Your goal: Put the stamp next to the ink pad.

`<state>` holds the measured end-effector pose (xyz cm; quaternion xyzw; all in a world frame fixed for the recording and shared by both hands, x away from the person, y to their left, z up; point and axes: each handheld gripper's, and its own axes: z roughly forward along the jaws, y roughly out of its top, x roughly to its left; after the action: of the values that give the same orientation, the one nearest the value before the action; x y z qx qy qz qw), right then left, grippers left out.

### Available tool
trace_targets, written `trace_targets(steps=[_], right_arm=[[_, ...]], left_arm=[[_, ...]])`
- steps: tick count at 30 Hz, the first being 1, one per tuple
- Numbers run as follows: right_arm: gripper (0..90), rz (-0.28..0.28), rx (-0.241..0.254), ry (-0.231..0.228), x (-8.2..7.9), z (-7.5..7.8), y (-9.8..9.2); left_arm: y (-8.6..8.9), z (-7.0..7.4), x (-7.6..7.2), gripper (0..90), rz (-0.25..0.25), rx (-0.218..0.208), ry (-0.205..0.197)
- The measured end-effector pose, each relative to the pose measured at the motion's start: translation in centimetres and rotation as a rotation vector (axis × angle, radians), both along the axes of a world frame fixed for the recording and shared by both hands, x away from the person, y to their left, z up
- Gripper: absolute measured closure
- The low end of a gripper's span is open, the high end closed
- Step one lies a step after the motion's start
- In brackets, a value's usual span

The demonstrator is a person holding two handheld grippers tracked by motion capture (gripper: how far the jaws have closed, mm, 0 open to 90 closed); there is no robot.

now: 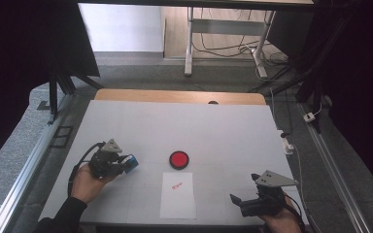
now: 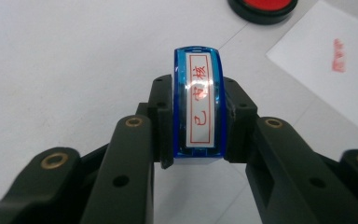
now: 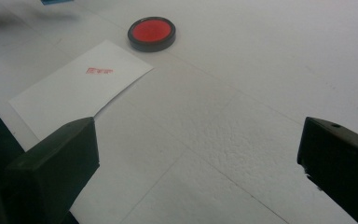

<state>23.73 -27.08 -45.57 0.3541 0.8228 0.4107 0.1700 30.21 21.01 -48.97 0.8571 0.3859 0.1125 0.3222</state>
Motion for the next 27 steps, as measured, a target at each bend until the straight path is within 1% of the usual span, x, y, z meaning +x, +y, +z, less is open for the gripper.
trace_targets(steps=[7, 10, 14, 18, 21, 23, 24, 26, 27], right_arm=[[0.0, 0.0, 0.002, -0.005, -0.1, 0.0, -0.1], [0.0, 0.002, 0.001, -0.004, -0.1, 0.0, -0.1], [0.0, 0.008, -0.002, -0.003, -0.1, 0.0, -0.1], [0.0, 0.01, -0.005, -0.002, -0.1, 0.0, 0.0], [0.0, 0.01, -0.01, -0.001, -0.1, 0.0, 0.0], [0.0, 0.011, -0.011, -0.002, -0.1, 0.0, 0.0], [0.0, 0.012, -0.011, -0.001, -0.1, 0.0, 0.0], [0.0, 0.013, -0.011, 0.0, -0.1, 0.0, 0.0], [0.0, 0.012, -0.011, -0.001, -0.1, 0.0, 0.0]], left_arm=[[-0.3, -0.8, 0.4, 69.3, 0.006, 0.016, 0.02], [-0.3, -1.2, 0.6, 69.1, 0.012, 0.022, 0.04], [-0.4, -1.7, 0.8, 68.9, 0.014, 0.049, 0.063], [-0.5, -1.9, 0.9, 67.6, 0.009, 0.058, 0.064], [-0.5, -2.1, 1.0, 59.5, 0.009, 0.051, 0.074], [-0.4, -2.0, 1.0, 55.5, 0.018, 0.04, 0.07], [-0.3, -1.8, 1.0, 53.5, 0.024, 0.034, 0.067], [0.0, -1.5, 0.9, 47.7, 0.039, 0.004, 0.058], [0.1, -1.4, 0.9, 44.5, 0.045, 0.001, 0.058]])
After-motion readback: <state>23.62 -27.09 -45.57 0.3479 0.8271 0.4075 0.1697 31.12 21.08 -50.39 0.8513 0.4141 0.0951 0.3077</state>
